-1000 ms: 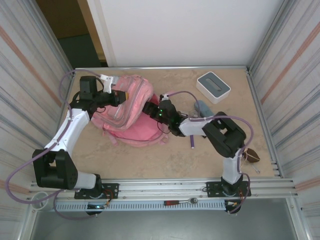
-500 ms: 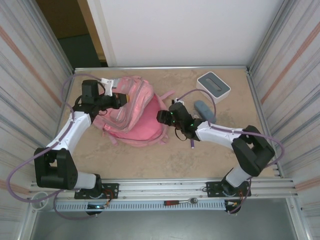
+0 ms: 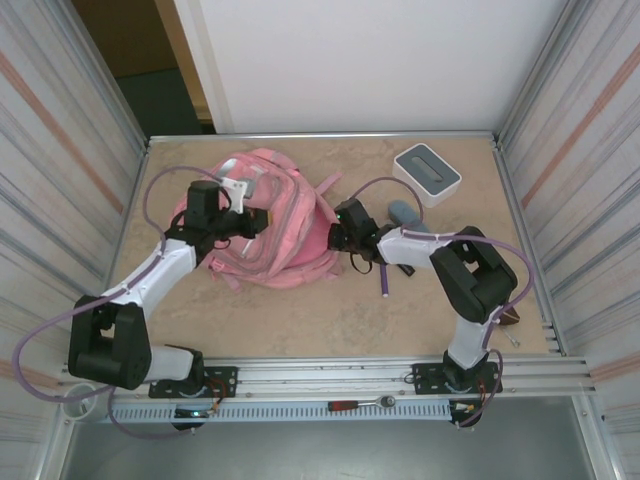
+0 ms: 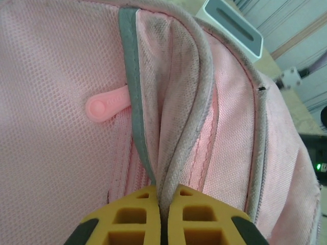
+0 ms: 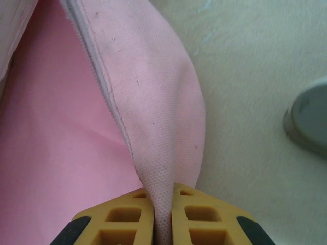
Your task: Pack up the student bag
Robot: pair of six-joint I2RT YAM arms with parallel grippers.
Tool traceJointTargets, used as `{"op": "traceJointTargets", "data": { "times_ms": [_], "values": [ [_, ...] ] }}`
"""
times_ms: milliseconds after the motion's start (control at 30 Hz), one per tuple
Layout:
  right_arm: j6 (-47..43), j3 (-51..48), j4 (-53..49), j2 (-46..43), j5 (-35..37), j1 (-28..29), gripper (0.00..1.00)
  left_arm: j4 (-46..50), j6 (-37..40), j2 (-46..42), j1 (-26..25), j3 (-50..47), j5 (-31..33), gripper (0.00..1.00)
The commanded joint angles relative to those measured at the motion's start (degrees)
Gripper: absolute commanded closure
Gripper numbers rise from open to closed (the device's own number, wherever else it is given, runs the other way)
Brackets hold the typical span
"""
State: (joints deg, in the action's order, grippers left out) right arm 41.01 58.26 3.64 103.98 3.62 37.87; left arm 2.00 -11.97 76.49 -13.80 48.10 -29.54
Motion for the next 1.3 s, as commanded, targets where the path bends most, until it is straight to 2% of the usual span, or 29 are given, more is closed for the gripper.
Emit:
{"op": "traceJointTargets", "data": {
  "times_ms": [0, 233, 267, 367, 500, 600, 667, 767, 900, 1000, 1133, 1267],
  "values": [
    [-3.3, 4.1, 1.6, 1.4, -2.1, -3.5, 0.96, -1.8, -2.6, 0.8, -2.7, -1.4, 7.3, 1.00],
    [-4.4, 14.1, 1.6, 6.8, -13.1, -11.4, 0.95, -5.3, -5.0, 10.5, -7.1, 5.3, 8.7, 0.91],
    [-4.7, 15.9, 1.0, 8.0, -15.0, -12.3, 0.94, -4.8, -4.8, 11.6, -7.3, 6.8, 8.4, 0.87],
    [-5.5, 22.2, -2.6, 11.0, -21.7, -14.9, 0.87, -2.5, -3.2, 12.7, -7.5, 10.0, 8.6, 0.68],
    [-8.1, 27.3, -7.7, 11.9, -26.3, -17.1, 0.77, -1.5, 1.8, 6.7, -7.5, 8.4, 15.3, 0.56],
    [-10.8, 27.7, -11.6, 9.6, -25.6, -18.1, 0.67, -1.6, 6.7, -0.5, -7.1, 5.3, 21.3, 0.49],
    [-12.5, 26.8, -13.9, 7.4, -24.3, -18.1, 0.59, -1.5, 9.6, -5.4, -6.7, 3.1, 25.0, 0.40],
    [-13.2, 22.8, -14.9, 3.3, -23.0, -17.2, 0.51, -2.2, 12.6, -12.4, -6.0, -0.5, 31.4, 0.23],
    [-13.7, 15.7, -15.3, -2.2, -21.1, -13.6, 0.43, -4.7, 15.9, -19.7, -4.0, -4.4, 34.5, 0.15],
    [-13.6, 12.2, -15.1, -4.5, -21.0, -8.9, 0.40, -6.9, 18.5, -22.4, -2.0, -6.4, 34.1, 0.12],
    [-13.6, 11.8, -15.0, -2.7, -23.1, -2.9, 0.39, -8.1, 21.8, -22.8, 1.0, -8.1, 31.0, 0.12],
    [-13.5, 12.6, -15.7, 1.1, -23.0, -1.5, 0.41, -7.5, 27.3, -21.6, 1.9, -9.7, 28.3, 0.12]
  ]
}}
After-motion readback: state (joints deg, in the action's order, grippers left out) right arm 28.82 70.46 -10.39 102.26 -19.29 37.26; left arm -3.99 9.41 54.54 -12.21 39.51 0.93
